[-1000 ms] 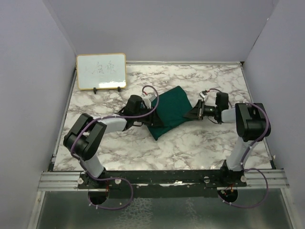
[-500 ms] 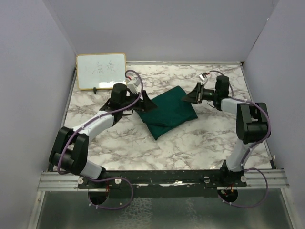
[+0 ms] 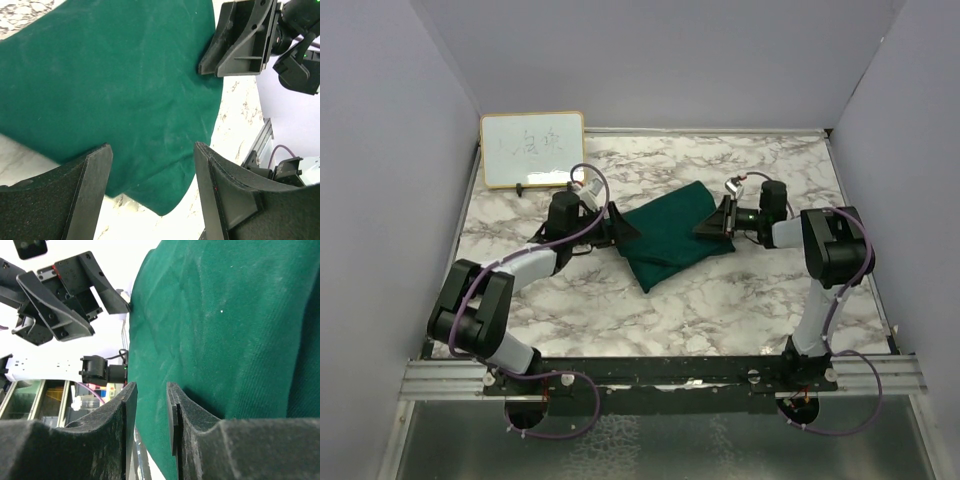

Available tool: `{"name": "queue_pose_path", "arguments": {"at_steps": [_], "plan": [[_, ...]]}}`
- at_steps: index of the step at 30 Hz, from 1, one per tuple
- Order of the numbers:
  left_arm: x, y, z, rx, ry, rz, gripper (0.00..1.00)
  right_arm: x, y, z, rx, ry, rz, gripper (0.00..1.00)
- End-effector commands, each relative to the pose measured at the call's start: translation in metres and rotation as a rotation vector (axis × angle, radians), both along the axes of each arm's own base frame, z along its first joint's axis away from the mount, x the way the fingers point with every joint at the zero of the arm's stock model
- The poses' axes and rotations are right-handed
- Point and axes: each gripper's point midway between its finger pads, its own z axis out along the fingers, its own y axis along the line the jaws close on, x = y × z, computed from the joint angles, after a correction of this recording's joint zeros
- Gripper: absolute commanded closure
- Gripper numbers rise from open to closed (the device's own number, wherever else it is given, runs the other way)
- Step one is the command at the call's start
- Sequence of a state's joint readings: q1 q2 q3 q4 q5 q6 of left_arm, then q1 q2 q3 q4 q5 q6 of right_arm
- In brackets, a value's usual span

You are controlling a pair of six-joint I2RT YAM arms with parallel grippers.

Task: Prepare the surgical pack
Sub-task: Pack the surgical kit at the center of the board.

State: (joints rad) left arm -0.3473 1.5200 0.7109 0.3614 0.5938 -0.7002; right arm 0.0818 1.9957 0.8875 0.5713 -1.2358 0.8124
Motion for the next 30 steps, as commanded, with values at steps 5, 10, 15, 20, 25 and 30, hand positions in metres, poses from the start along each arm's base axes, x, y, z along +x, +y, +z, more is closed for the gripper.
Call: {"name": "queue_pose_path", "arguments": {"at_steps": [5, 10, 15, 20, 25, 30], "plan": [[-0.003, 0.052, 0.019, -0.047, -0.033, 0.132, 0.27, -0.015, -0.028, 0.007, -0.064, -0.018, -0.065, 0.65], [-0.014, 0.064, 0.01, -0.054, 0.01, 0.151, 0.19, -0.006, -0.041, 0.047, -0.232, -0.143, -0.135, 0.42], [-0.018, 0.054, 0.002, -0.135, 0.043, 0.141, 0.14, -0.009, -0.048, 0.086, -0.296, -0.233, -0.189, 0.28], [-0.014, 0.045, -0.009, -0.114, 0.062, 0.144, 0.14, 0.003, -0.068, 0.101, -0.438, -0.295, -0.315, 0.19], [-0.009, 0.033, -0.023, -0.117, 0.122, 0.134, 0.15, 0.014, -0.082, 0.078, -0.548, -0.242, -0.347, 0.16], [0.0, 0.022, -0.033, -0.115, 0.146, 0.126, 0.2, 0.005, -0.07, 0.088, -0.452, -0.274, -0.314, 0.16]]}}
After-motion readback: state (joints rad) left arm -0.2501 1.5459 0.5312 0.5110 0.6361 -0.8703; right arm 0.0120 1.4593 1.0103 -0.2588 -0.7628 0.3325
